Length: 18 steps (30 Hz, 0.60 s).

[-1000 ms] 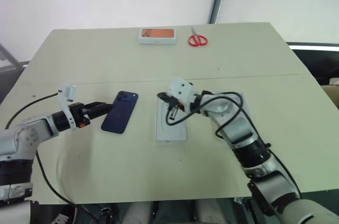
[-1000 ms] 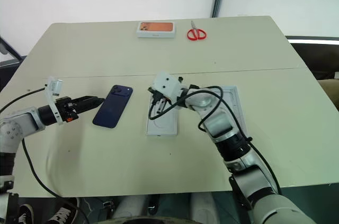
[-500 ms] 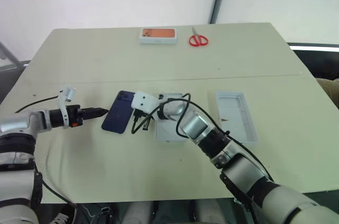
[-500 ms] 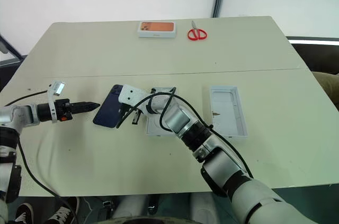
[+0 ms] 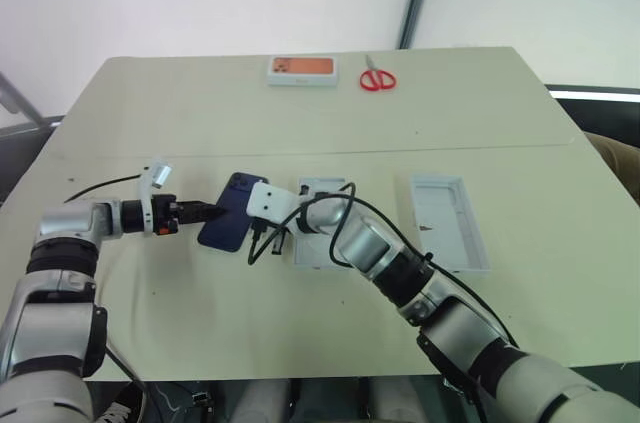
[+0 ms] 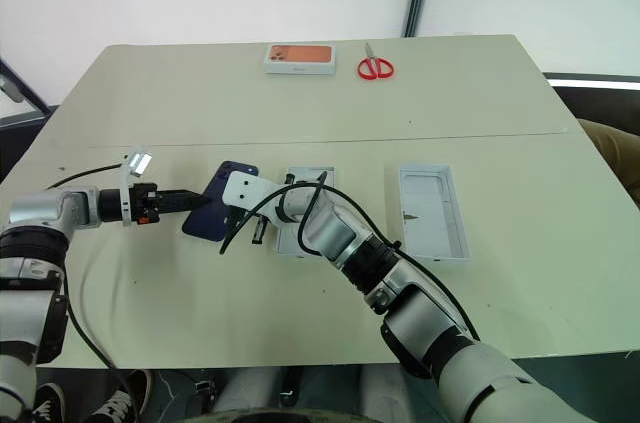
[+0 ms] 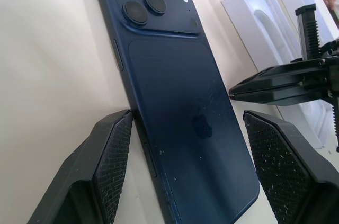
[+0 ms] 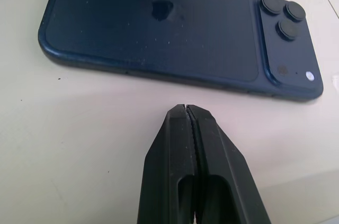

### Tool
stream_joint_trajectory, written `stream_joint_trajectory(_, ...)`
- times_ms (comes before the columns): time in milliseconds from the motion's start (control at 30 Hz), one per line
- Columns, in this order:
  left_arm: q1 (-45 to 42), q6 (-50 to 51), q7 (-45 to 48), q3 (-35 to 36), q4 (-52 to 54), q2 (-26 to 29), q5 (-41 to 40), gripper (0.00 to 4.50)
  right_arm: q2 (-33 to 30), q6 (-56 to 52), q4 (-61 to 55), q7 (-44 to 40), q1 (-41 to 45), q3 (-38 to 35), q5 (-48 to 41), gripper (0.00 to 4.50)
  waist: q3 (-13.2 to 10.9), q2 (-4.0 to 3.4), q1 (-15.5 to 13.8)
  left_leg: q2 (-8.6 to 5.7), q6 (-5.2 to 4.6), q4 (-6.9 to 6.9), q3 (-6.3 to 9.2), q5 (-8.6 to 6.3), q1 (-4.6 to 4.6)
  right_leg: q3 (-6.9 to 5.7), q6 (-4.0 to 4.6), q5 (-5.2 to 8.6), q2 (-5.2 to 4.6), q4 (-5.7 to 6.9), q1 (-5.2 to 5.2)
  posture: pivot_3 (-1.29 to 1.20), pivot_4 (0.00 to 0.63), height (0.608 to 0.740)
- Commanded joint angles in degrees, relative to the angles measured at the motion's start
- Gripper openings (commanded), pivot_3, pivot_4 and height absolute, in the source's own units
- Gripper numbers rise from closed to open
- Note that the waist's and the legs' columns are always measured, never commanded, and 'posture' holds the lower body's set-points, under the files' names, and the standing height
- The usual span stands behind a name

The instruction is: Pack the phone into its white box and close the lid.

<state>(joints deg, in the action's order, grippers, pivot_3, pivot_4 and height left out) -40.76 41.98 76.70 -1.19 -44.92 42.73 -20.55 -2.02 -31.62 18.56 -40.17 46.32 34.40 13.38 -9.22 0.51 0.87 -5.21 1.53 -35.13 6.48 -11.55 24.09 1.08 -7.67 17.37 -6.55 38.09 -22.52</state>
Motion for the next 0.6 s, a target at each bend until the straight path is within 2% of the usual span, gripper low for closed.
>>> stream_joint_trajectory(33,3.57,3.08,1.90,-4.18,1.35,-2.96,1.70,3.53,1.05,0.27,-0.83,-0.45,0.57,0.00,-0.05,0.04,0.01,0.00,0.01,0.00,-0.01,0.00,0.00,0.00,0.00,0.00,0.00,0.00,0.00,0.00,0.00,0.00,0.150,0.740)
stream_joint_trajectory(233,5.56,7.19,2.18,-4.11,5.29,-4.53,0.47,3.53,0.97,0.62,-0.39,-0.12,0.50,-0.29,0.20,0.04,0.18,-0.11,0.13,0.00,-0.03,0.02,0.00,-0.02,-0.09,0.01,0.00,0.00,-0.01,0.00,0.07,0.00,0.150,0.740)
stream_joint_trajectory(333,4.45,9.25,-0.08,-3.25,3.79,-5.69,0.86,3.53,0.66,0.82,-0.30,-0.65,0.67,-0.56,0.19,0.04,0.27,-0.20,0.02,-0.01,-0.04,0.03,0.00,-0.03,-0.14,0.00,0.00,0.00,-0.01,-0.01,0.12,0.00,0.150,0.740)
stream_joint_trajectory(467,2.68,7.81,-2.40,-2.64,4.31,-6.04,2.26,3.53,0.85,1.44,0.69,-0.15,1.07,-0.83,0.65,0.04,0.36,-0.25,-0.27,-0.04,-0.05,0.03,0.01,-0.04,-0.34,0.00,-0.01,0.01,-0.04,-0.01,0.34,0.00,0.150,0.740)
stream_joint_trajectory(600,0.06,17.08,-1.28,0.95,4.40,-6.43,-2.26,3.53,0.94,1.79,0.58,-0.16,0.70,-1.02,0.87,0.04,0.38,-0.26,-0.22,-0.05,-0.03,0.01,0.04,-0.02,-0.35,-0.02,-0.01,0.01,-0.03,-0.01,0.36,0.00,0.150,0.740)
